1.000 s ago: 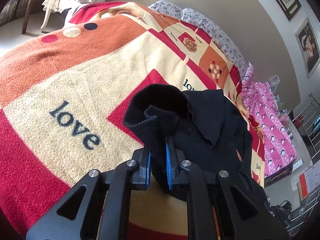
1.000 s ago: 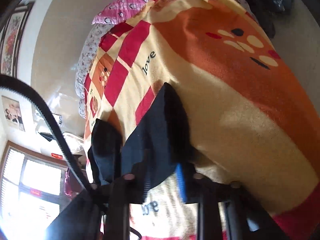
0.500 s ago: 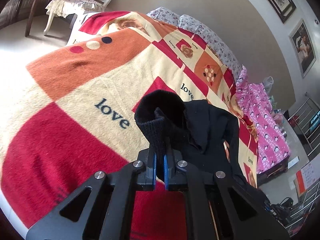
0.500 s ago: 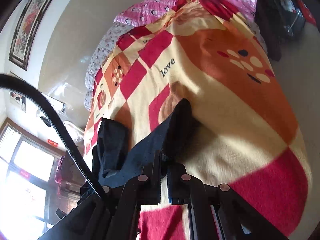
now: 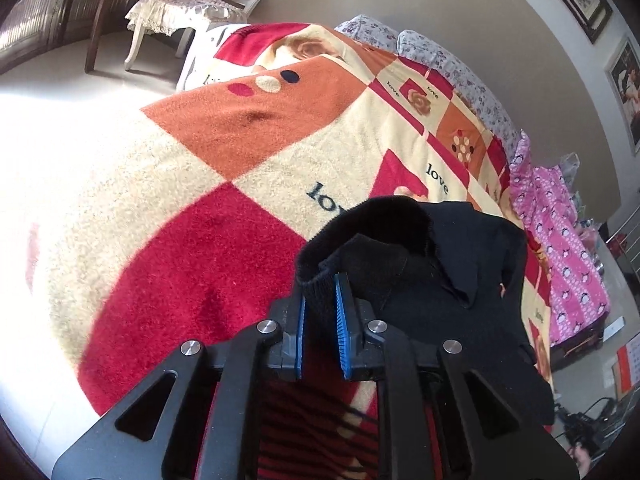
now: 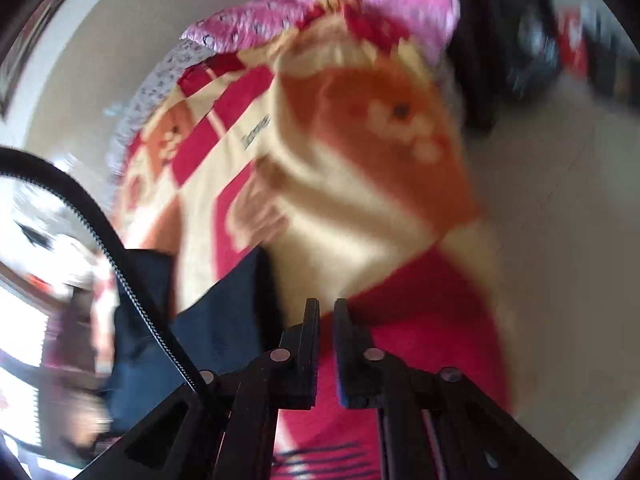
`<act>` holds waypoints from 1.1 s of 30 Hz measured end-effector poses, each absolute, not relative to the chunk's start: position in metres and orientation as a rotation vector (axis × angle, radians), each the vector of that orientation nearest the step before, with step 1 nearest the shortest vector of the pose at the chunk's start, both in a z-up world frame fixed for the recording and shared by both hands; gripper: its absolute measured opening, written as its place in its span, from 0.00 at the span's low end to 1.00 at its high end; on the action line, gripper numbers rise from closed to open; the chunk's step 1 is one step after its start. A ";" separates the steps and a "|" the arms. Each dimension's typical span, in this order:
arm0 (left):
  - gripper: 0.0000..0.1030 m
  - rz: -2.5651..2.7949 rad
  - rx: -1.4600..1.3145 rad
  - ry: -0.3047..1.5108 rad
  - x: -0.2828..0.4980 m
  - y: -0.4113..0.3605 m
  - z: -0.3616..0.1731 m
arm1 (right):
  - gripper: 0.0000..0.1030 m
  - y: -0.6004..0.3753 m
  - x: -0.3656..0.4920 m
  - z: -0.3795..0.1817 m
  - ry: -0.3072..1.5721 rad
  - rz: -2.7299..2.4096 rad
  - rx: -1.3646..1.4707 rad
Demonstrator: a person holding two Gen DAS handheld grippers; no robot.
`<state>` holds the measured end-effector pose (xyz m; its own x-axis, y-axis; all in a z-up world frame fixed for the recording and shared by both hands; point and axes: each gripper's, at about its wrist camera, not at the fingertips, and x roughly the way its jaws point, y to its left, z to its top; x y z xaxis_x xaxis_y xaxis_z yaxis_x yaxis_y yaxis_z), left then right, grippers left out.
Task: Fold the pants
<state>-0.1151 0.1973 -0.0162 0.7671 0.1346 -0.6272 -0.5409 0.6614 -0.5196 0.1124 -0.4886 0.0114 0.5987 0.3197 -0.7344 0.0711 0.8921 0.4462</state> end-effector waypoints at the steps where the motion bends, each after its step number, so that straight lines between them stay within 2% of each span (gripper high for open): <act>1: 0.17 0.448 -0.734 0.582 -0.117 0.198 -0.012 | 0.07 -0.482 0.112 0.025 0.877 0.109 0.363; 5: 0.17 0.657 -0.641 0.503 -0.135 0.201 0.006 | 0.11 -0.417 0.107 0.070 0.681 0.253 0.062; 7: 0.17 0.675 -0.616 0.442 -0.141 0.195 0.018 | 0.21 -0.366 0.101 0.080 0.580 0.459 -0.114; 8: 0.17 0.635 -0.591 0.421 -0.138 0.185 0.025 | 0.40 -0.341 0.098 0.080 0.538 0.531 -0.208; 9: 0.17 0.583 -0.561 0.415 -0.131 0.173 0.029 | 0.53 -0.314 0.093 0.076 0.496 0.601 -0.317; 13: 0.17 0.305 -0.477 0.491 -0.086 0.110 0.025 | 0.54 -0.225 0.087 0.049 0.447 0.830 -0.601; 17: 0.17 0.207 -0.451 0.566 -0.058 0.069 -0.004 | 0.54 -0.183 0.107 0.028 0.502 0.909 -0.681; 19: 0.17 0.228 -0.456 0.617 -0.050 0.070 -0.009 | 0.53 -0.171 0.119 0.018 0.542 0.939 -0.710; 23: 0.17 0.211 -0.521 0.615 -0.050 0.083 -0.012 | 0.38 -0.154 0.129 0.000 0.587 0.905 -0.786; 24: 0.17 0.206 -0.532 0.612 -0.053 0.084 -0.013 | 0.18 -0.153 0.134 -0.001 0.608 0.918 -0.757; 25: 0.17 0.205 -0.535 0.611 -0.053 0.084 -0.012 | 0.07 -0.154 0.134 0.001 0.633 0.933 -0.732; 26: 0.17 0.209 -0.530 0.613 -0.052 0.083 -0.012 | 0.02 -0.158 0.137 0.007 0.650 0.930 -0.697; 33: 0.17 0.214 -0.511 0.619 -0.054 0.081 -0.012 | 0.02 -0.243 0.212 0.102 0.679 0.866 0.043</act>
